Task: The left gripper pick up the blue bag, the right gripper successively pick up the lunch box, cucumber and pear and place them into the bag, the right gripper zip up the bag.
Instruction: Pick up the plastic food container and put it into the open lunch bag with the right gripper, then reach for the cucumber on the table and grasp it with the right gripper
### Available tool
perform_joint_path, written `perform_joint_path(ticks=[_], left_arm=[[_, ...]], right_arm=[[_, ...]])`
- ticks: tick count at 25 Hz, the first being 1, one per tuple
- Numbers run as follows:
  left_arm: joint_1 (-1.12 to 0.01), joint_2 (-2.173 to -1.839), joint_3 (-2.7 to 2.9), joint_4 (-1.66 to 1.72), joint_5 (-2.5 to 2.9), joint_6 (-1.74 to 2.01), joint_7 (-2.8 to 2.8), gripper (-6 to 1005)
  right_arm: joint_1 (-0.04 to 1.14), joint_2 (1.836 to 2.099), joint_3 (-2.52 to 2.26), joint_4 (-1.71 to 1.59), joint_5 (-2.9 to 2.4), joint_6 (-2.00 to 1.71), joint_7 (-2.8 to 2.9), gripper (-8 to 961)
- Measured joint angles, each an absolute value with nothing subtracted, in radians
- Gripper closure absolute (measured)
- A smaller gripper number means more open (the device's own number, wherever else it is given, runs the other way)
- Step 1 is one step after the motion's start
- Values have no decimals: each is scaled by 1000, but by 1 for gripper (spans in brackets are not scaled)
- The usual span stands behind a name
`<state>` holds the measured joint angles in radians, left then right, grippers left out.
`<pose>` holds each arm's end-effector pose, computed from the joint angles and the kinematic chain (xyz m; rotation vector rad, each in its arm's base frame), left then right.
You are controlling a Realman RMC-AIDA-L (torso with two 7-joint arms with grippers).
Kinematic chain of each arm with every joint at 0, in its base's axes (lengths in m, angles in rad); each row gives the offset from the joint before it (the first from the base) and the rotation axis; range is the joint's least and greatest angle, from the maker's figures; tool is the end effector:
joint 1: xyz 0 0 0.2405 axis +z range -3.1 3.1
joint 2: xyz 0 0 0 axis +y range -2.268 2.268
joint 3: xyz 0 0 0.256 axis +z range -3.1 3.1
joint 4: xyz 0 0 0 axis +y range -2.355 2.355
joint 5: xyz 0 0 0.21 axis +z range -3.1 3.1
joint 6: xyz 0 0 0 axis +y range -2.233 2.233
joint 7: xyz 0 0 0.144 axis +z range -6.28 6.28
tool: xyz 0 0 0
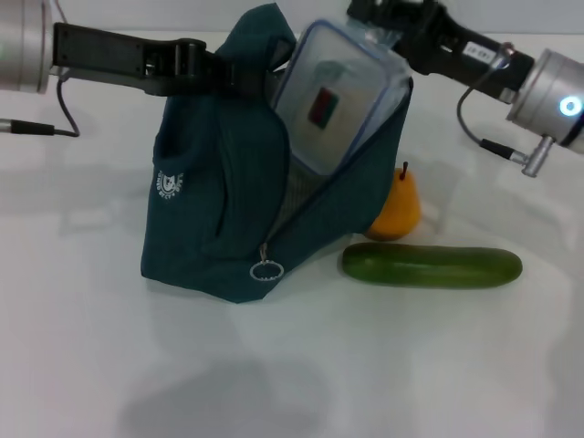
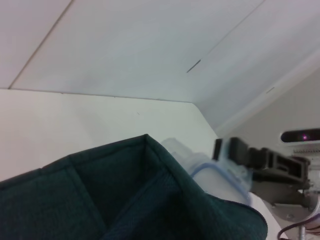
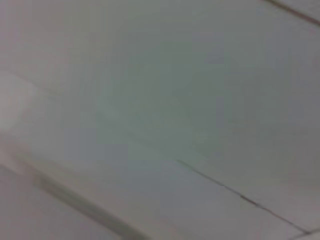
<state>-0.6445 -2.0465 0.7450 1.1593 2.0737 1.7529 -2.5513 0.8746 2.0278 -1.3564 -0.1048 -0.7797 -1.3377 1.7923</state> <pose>-0.1735 0.3643 0.0785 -2.5845 -1.4963 -0.6023 0.1514 0.4035 -0.0372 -2.2824 1.5320 1.5167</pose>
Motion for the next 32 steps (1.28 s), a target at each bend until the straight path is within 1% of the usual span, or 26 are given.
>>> perform_joint_path(ticks=[3,11,18,20,22,25,27,30,32], left_arm=[[-644,-2049,745,1149,2074,1753,-2548,957],[-644,-2049,746,1144,2075,1753,-2543,957],[-641,-2048,741,1144,2078,1749,-2541,957],[-637,-2046,741,1144,2078,1748,-2540,957],[-632,-2044,740,1145,2076,1747,-2540,957],[-625,-2042,739,1146,2074,1747,-2540,957],[-617,-2041,739,1150,2074,1747,-2539,957],[-605,-2040,739,1158,2073,1749,-2539,957],[-603,-2040,740,1159,2073,1751,-2539,956]], right_arm=[[870,2028,-1432,-168,-775,-1285,1794,854],[814,2028,-1536,-288,-689,-1242,1754,825],[770,2027,-1523,-300,-656,-1266,1736,668],[747,2021,-1521,-316,-649,-1280,1730,623],[704,2002,-1520,-352,-650,-1301,1716,562],[645,1955,-1520,-406,-689,-1372,1662,445],[608,1911,-1520,-461,-755,-1425,1628,367],[560,1840,-1517,-588,-900,-1445,1629,324],[541,1801,-1494,-693,-1035,-1441,1670,296]])
